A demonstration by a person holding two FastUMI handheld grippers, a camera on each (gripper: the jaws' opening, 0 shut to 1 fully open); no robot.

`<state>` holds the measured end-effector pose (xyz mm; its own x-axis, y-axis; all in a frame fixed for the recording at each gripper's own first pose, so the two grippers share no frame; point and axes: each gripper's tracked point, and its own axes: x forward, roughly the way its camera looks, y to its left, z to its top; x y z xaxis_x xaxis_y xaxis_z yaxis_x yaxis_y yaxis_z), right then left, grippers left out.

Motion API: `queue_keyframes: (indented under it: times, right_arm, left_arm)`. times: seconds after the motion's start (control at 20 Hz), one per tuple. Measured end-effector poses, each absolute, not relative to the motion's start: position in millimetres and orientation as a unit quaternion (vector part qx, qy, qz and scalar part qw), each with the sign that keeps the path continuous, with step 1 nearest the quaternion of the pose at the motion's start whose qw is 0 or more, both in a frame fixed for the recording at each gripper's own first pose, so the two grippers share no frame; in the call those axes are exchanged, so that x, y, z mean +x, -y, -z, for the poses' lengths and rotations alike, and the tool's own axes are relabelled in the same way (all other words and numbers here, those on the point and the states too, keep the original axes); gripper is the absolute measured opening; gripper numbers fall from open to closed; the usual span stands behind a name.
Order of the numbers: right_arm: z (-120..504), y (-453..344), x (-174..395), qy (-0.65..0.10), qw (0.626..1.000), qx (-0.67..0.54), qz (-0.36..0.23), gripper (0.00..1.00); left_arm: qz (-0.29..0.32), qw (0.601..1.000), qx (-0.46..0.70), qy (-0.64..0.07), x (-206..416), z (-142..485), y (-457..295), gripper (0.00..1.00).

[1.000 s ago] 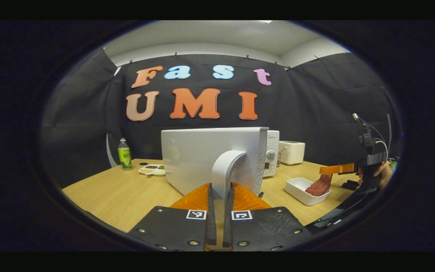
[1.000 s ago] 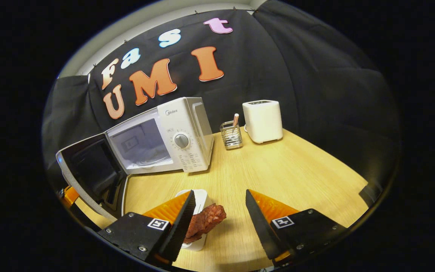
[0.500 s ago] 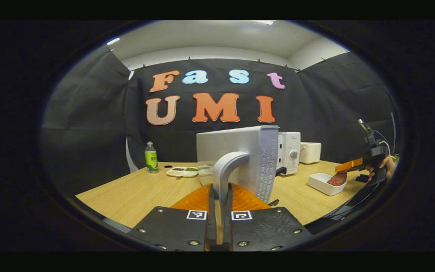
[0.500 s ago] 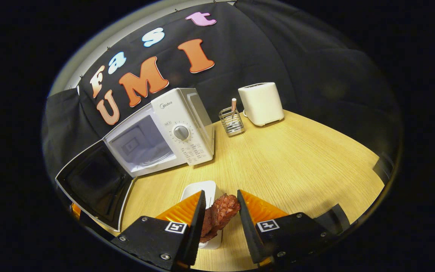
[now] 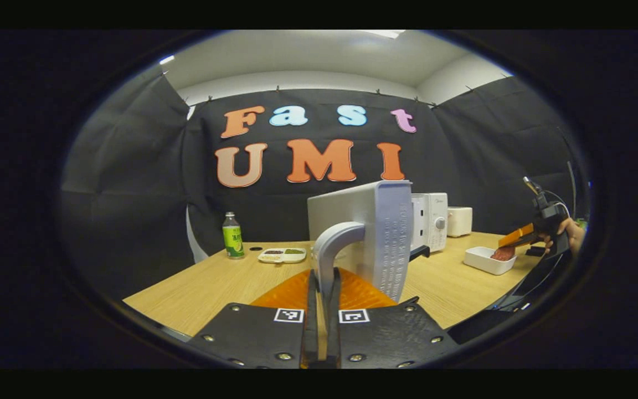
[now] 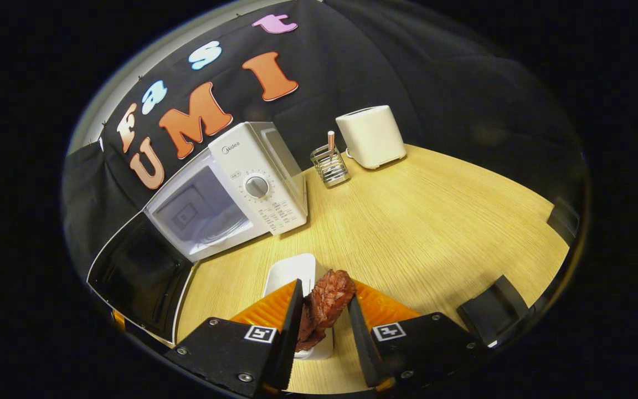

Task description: Open the microwave oven with the left hand, put the food in, and close the microwave oven.

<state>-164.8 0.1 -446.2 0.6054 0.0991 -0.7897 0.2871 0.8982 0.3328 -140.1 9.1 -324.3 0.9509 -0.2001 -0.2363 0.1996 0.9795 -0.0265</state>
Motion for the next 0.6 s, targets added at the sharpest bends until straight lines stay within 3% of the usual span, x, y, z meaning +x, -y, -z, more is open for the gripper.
queue_keyframes:
  times: [0.25,0.4,0.45,0.6]
  right_arm:
    - [434,-6,-159,-0.426,0.869,0.248,0.056,0.29]
    - [416,-15,-152,-0.411,0.876,0.248,0.047,0.18]
    - [414,-14,-152,-0.41,0.881,0.231,0.05,0.16]
    - [398,-12,-145,-0.398,0.895,0.195,0.053,0.16]
  left_arm:
    - [0.094,0.988,-0.014,-0.119,-139,324,-31,0.12]
    - [0.091,0.988,-0.007,-0.123,-140,326,-33,0.57]
    - [0.087,0.989,-0.004,-0.12,-143,323,-35,0.68]
    - [0.068,0.991,0.007,-0.119,-150,319,-49,0.73]
